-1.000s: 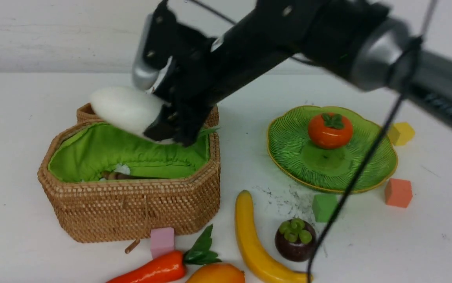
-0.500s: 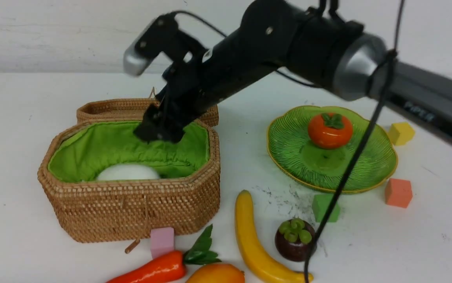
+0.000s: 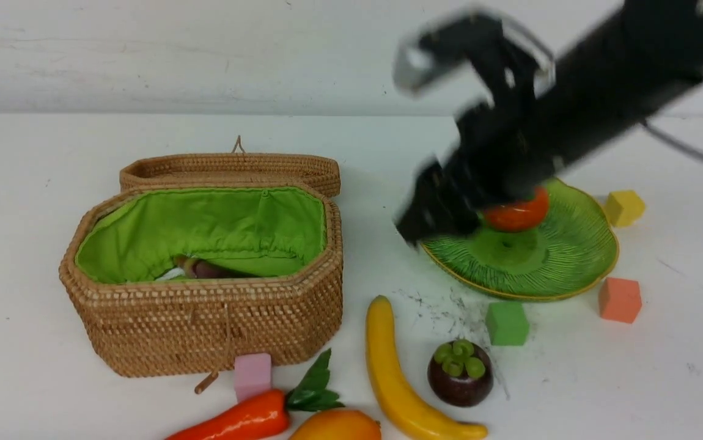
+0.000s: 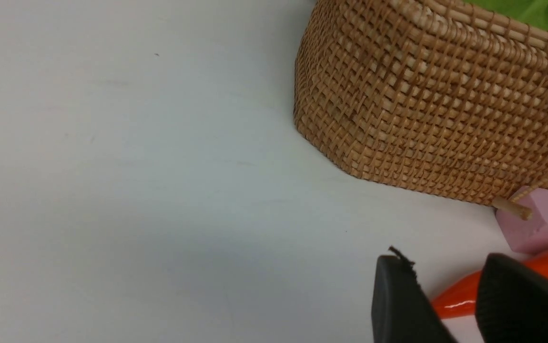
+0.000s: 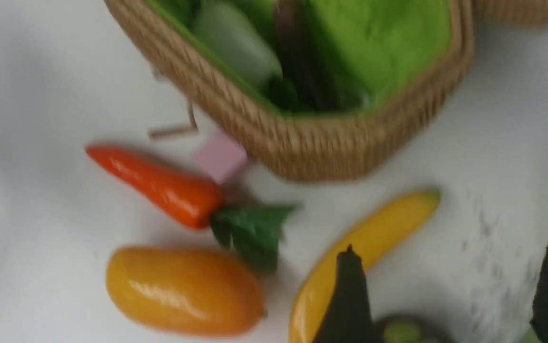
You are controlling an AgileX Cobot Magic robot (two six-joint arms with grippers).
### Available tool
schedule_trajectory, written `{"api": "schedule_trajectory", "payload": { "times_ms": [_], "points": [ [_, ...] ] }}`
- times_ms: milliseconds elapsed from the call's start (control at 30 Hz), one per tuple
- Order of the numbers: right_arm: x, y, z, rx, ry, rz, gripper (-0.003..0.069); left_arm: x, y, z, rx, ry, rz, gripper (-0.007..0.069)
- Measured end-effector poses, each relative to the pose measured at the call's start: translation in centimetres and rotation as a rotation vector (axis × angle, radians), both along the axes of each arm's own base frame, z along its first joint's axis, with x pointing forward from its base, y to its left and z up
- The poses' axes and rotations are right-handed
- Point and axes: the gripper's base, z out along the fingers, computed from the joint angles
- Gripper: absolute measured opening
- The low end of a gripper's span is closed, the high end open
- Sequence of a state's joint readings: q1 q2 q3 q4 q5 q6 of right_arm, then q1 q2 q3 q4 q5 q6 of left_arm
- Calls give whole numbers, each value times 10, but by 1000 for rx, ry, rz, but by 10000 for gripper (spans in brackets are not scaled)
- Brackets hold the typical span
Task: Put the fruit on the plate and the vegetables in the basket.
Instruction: Use the right arm to grab a mangosteen and put it into the right plate
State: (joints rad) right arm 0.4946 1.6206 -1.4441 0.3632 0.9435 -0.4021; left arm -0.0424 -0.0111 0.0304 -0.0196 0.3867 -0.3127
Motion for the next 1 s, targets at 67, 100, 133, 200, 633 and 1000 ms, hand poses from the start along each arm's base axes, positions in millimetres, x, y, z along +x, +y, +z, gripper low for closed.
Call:
{"api": "schedule_trajectory", "payload": {
  "times_ms": [67,100,133,200,633,1000],
  "points": [
    [-3,-8,-28,-77,113,-100,582,0,0,0,0,0,0,239],
    [-4,-9,-35,-91,139,-123,598,0,0,0,0,0,0,239],
    [-3,-10,-45,-111,176,-160,627,0,0,0,0,0,0,239],
    [2,-9,-59,-126,223,-213,659,0,0,0,0,0,0,239],
    [22,0,-122,-177,409,-380,650,0,0,0,0,0,0,239],
    [25,5,-129,-141,424,-400,603,0,0,0,0,0,0,239]
  ]
}}
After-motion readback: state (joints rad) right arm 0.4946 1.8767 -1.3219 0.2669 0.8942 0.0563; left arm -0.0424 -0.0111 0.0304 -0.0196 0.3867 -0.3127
